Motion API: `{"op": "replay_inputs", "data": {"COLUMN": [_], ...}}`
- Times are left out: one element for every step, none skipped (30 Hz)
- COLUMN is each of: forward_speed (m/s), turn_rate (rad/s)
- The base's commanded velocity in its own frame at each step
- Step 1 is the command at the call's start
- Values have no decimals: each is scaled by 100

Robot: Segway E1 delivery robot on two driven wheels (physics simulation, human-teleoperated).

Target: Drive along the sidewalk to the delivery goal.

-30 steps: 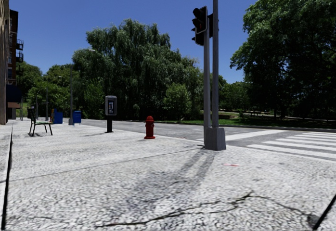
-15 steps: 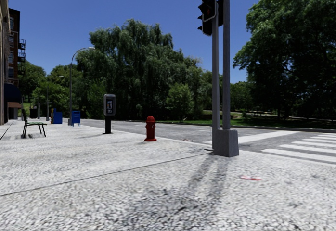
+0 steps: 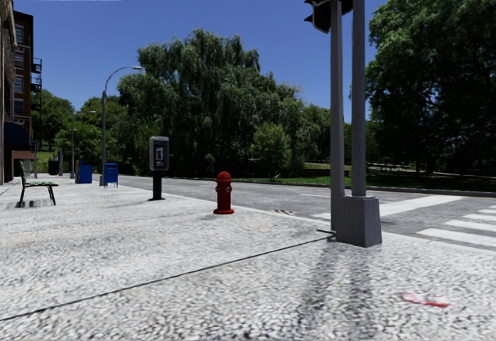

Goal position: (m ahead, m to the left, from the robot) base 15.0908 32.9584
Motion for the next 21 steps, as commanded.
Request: {"op": "replay_inputs", "data": {"forward_speed": [136, 137, 137, 137, 137, 137, 138, 138, 138, 138, 138, 138, 138, 138, 138, 138, 138, 138, 138, 138, 138], "turn_rate": [23, 24, 24, 25, 25, 25, 26, 27, 27, 27, 28, 30, 34, 35, 36, 36, 36, 36, 36, 36, 36]}}
